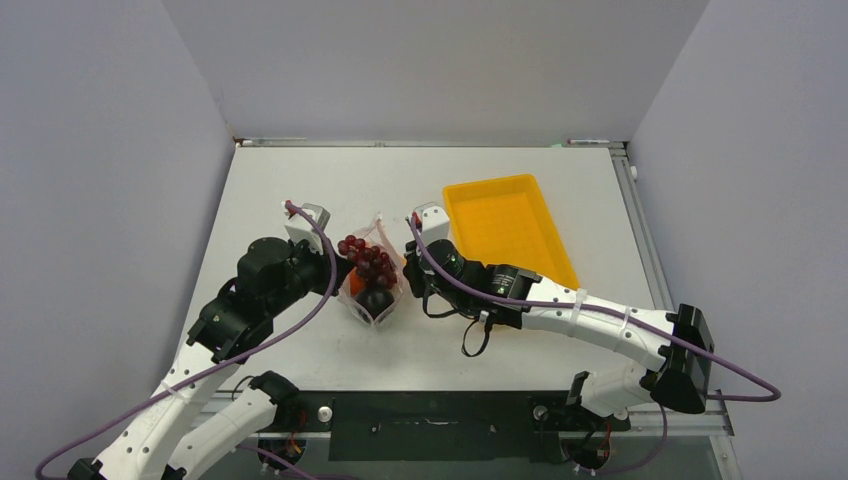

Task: Place the food in the zip-top bag and seal the zipper
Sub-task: Adjust the zipper food storage bag at the center of the board.

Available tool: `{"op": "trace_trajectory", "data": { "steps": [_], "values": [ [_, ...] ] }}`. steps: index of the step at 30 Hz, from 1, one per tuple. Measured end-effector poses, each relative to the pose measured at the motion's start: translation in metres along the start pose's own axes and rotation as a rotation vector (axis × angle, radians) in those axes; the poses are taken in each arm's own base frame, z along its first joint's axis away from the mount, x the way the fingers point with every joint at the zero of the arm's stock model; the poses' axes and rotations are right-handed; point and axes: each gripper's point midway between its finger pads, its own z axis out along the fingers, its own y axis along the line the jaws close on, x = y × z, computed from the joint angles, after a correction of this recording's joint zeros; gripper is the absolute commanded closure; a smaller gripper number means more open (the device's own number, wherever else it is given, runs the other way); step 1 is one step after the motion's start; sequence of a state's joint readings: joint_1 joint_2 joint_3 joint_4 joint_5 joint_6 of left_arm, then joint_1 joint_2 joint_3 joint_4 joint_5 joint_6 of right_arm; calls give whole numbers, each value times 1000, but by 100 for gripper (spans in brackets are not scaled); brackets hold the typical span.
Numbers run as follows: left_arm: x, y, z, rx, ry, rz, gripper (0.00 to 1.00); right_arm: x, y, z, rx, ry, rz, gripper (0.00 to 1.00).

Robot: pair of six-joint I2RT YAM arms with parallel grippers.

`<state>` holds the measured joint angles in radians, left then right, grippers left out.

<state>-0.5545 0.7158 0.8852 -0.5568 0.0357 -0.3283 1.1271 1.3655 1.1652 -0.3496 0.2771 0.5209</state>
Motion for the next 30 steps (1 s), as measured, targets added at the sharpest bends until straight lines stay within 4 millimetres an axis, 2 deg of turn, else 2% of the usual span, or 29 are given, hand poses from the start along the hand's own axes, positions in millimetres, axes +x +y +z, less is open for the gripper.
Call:
{"op": "trace_trajectory", "data": {
  "steps": [5,13,17,18,20,22,24,26,30],
  "values": [
    [0,2,0,-10,-3,0,100,-10,2,-5,15,-23,-17,95],
    [-2,10,-3,-64,6,-2,100,-48,9,-19,26,-103,-31,95],
    [-16,7,-11,-75,12,0,100,-62,9,-24,35,-135,-34,95],
    [-21,5,-13,-75,9,1,100,-63,10,-24,37,-139,-37,92],
    [-32,2,-18,-73,-1,4,100,-64,10,-25,38,-142,-41,76],
    [-41,-1,-22,-70,-12,9,100,-63,11,-25,37,-141,-42,56],
    [-44,-2,-23,-69,-13,10,100,-63,12,-26,33,-139,-43,45],
    [-42,-2,-22,-71,-3,10,100,-62,13,-26,29,-138,-48,41],
    [-40,-2,-19,-71,11,5,100,-62,15,-27,25,-137,-50,40]
  ]
}}
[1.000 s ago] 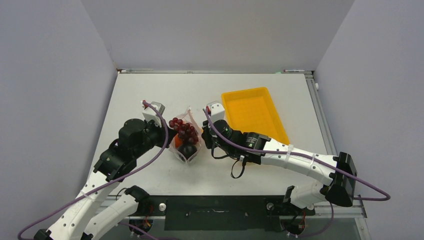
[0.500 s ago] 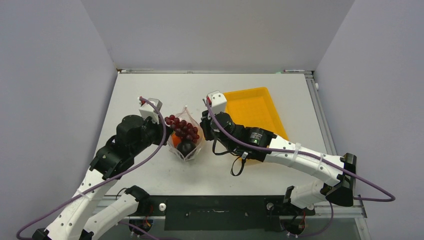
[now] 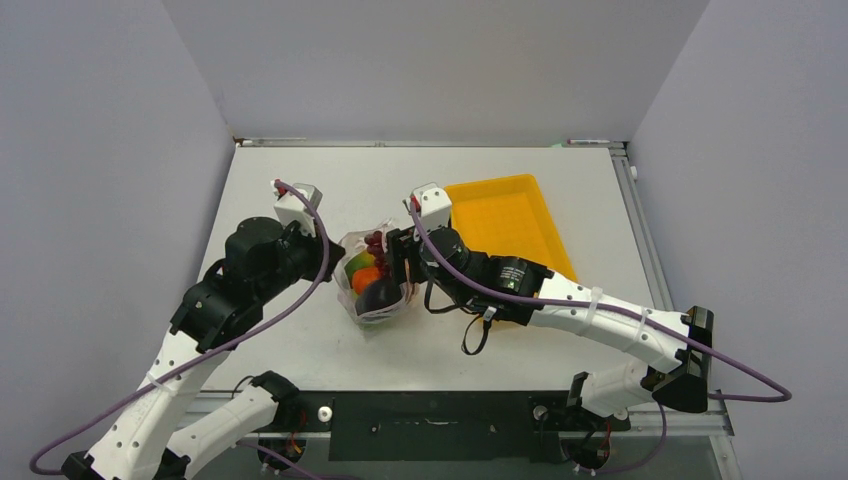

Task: Place the food in the zip-top bag and seal the zipper
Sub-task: Adjust the zipper food storage bag at the center of the board.

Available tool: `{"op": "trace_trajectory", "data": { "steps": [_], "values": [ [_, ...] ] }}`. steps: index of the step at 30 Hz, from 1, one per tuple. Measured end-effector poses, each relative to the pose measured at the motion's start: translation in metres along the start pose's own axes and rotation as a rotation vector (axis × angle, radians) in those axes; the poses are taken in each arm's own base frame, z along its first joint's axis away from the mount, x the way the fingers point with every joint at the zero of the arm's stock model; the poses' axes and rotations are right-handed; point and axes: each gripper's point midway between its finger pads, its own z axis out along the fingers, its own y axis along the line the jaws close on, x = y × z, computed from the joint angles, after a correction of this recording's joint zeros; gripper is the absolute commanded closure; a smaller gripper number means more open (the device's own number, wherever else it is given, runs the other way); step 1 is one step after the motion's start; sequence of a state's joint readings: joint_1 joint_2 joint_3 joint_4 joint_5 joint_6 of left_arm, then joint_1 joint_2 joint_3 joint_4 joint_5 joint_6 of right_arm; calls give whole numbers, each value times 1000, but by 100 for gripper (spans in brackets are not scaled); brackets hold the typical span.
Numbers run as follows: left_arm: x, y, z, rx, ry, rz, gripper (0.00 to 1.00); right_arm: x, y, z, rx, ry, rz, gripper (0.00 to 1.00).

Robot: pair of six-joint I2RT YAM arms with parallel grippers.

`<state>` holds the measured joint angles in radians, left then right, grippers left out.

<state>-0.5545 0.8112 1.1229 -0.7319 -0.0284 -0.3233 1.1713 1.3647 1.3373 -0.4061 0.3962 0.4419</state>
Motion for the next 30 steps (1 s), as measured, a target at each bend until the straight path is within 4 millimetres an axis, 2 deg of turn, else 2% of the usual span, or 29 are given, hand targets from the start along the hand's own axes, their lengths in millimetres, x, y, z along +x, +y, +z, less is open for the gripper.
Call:
{"op": "trace_trajectory", "data": {
  "steps": [7,17,19,24,27,30],
  "values": [
    [2,-2,4,9,16,-12,100,1,6,-4,-22,4,-1,39],
    [3,-4,9,12,26,-28,100,19,12,-11,-30,63,-22,41],
    [3,-4,9,13,26,-31,100,24,11,-11,-13,76,-31,45],
    [3,-5,9,15,26,-34,100,42,5,-2,37,121,-62,68],
    [3,-5,8,15,25,-36,100,51,1,3,67,146,-87,92],
    [3,-5,8,16,24,-36,100,55,-2,6,89,158,-102,95]
  ]
}}
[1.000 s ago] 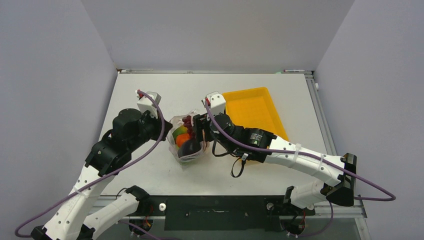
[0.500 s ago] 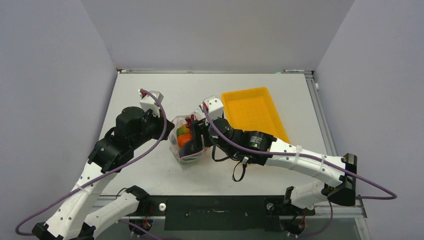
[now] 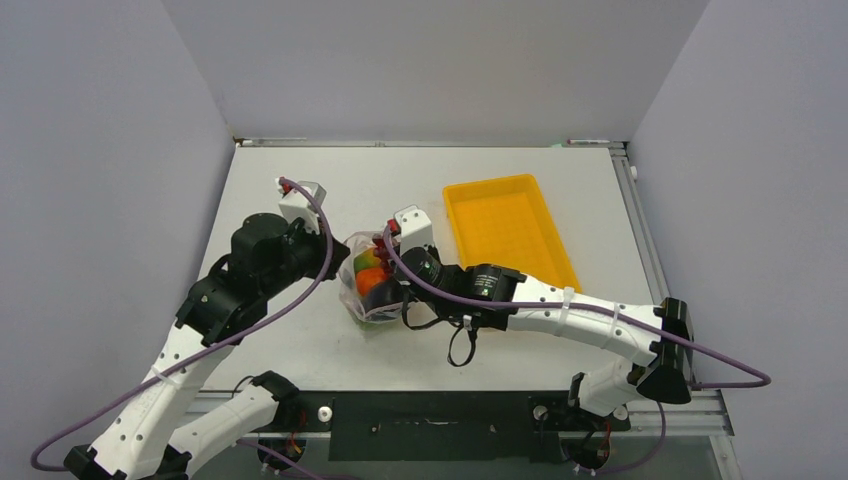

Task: Place the food in the zip-top bag and seal the zipper
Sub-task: Adjust the zipper food storage bag at the center of the board.

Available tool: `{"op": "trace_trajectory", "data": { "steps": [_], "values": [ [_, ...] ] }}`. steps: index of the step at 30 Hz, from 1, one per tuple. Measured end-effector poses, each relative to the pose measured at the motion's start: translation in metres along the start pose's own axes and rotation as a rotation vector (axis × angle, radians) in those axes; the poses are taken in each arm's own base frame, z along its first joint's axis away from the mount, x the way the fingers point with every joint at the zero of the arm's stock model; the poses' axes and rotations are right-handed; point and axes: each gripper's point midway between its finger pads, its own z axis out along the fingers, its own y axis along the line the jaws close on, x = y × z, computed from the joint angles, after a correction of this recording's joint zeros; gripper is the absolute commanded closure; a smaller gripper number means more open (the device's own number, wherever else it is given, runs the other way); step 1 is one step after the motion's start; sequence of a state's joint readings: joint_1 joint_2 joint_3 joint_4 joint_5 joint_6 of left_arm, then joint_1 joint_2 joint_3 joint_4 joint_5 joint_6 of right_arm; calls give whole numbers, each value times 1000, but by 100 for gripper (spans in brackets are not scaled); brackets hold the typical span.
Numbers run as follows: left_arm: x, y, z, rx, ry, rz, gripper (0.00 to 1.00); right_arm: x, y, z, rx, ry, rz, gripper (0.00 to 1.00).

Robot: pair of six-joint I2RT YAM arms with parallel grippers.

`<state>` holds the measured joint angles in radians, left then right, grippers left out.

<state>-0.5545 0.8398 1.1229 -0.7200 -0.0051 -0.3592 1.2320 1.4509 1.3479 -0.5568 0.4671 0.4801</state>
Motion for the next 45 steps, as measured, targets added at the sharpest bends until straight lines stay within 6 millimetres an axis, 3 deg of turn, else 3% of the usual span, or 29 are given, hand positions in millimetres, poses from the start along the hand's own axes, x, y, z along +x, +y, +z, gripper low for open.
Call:
{"op": "trace_trajectory", "data": {
  "steps": [5,17,21,25,32,35,39,45],
  "values": [
    [-6,-4,-5,14,-5,4,100,-13,-4,-4,24,-28,-3,95],
    [-77,-15,-51,-7,-173,29,100,-101,-8,-45,15,-222,22,95],
    [-82,-15,-55,-9,-196,22,100,-113,-8,-52,3,-260,33,95],
    [-56,-5,-34,-28,-158,-6,100,-99,-11,-39,25,-251,24,95],
    [57,30,43,-142,153,-103,100,-4,-47,31,154,-36,-46,95],
    [72,30,52,-145,210,-125,100,5,-57,39,177,-5,-47,95],
    [47,19,47,-109,156,-127,100,-14,-52,31,156,-46,-30,95],
    [-34,-11,15,-23,-34,-108,100,-72,-37,-5,87,-177,13,95]
  ]
}}
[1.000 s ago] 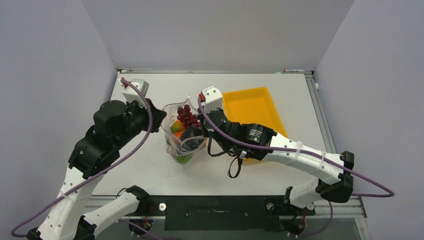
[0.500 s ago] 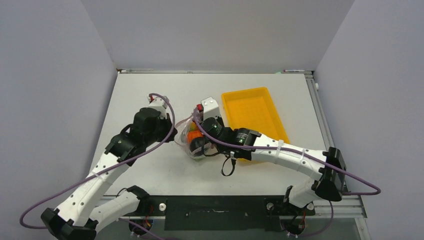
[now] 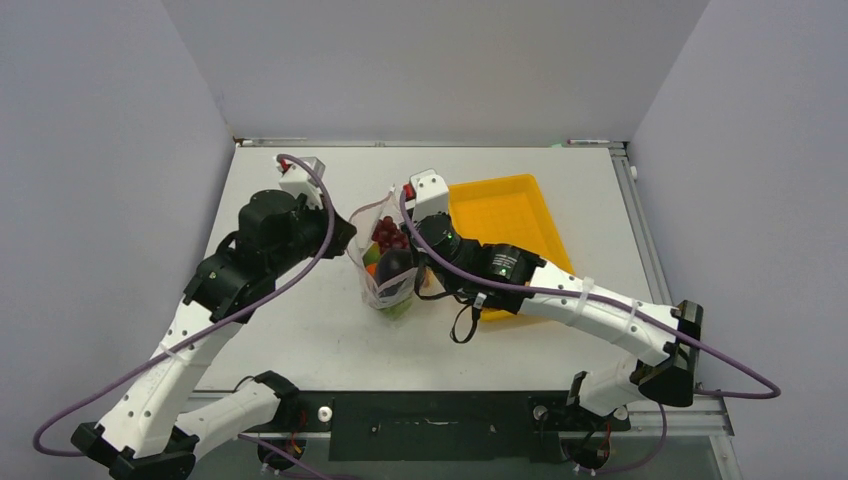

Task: Place the food in the zip-top bag and seal the zipper
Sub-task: Adjust the zipper food storage bag at the center of the board.

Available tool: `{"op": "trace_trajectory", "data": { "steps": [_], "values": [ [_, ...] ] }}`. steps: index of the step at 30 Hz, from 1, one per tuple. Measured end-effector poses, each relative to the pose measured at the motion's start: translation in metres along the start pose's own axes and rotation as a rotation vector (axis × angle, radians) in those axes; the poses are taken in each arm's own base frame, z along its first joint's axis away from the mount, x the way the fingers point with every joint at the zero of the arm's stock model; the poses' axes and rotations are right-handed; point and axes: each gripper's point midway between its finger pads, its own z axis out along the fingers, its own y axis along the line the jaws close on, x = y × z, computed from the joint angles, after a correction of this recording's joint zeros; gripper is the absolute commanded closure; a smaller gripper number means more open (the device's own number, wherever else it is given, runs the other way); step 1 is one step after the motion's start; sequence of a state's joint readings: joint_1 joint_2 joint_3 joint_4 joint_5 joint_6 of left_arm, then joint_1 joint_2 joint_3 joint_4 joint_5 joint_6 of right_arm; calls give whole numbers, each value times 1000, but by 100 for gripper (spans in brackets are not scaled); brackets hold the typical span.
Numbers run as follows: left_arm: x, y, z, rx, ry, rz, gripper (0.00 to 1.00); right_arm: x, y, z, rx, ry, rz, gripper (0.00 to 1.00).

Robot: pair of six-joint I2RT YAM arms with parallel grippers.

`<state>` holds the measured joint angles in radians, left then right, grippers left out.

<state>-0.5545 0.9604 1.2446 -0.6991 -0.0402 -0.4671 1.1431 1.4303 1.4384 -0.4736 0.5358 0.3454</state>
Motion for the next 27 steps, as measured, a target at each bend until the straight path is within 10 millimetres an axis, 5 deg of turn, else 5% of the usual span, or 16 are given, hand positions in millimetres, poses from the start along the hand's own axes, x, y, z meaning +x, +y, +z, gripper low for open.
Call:
{"op": "trace_trajectory", "data": {
  "steps": [5,9,20,27],
  "values": [
    [-31,-11,-29,32,-101,12,100,-36,0,-26,-44,-84,48,95],
    [-38,-8,-39,19,-127,26,100,-41,0,-30,-54,-98,58,95],
    [-15,8,-29,-38,-64,53,100,-15,12,-11,-62,-46,33,94],
    [14,22,-12,-72,11,64,100,16,20,8,-64,25,-3,77]
  ]
}}
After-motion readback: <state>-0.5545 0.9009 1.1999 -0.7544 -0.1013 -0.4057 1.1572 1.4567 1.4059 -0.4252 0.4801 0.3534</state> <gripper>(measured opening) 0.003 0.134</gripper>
